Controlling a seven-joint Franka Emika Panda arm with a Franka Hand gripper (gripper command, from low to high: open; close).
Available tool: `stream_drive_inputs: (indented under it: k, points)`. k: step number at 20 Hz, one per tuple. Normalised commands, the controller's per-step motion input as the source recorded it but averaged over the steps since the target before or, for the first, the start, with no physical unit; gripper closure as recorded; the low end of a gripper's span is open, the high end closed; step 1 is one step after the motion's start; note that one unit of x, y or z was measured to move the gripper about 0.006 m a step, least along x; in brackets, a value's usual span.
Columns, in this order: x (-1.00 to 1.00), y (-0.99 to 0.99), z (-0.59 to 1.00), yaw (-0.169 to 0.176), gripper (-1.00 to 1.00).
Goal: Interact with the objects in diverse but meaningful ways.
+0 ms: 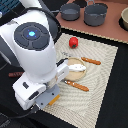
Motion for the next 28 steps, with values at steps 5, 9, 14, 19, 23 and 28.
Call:
stream_drive_inputs:
  k: [5, 9, 14, 19, 23, 28]
  points:
    - [-0.14, 0.41, 1.0, -0.018, 1.0]
    - [0.06, 0.74, 1.0, 0.0, 1.0]
    - [0.45, 0.86, 1.0, 0.006, 1.0]
    - [0.51, 0.9, 0.94, 0.005, 1.0]
    - [0.44, 0.93, 0.77, 0.0, 1.0]
    - [0.27, 0.97, 0.58, 0.002, 1.0]
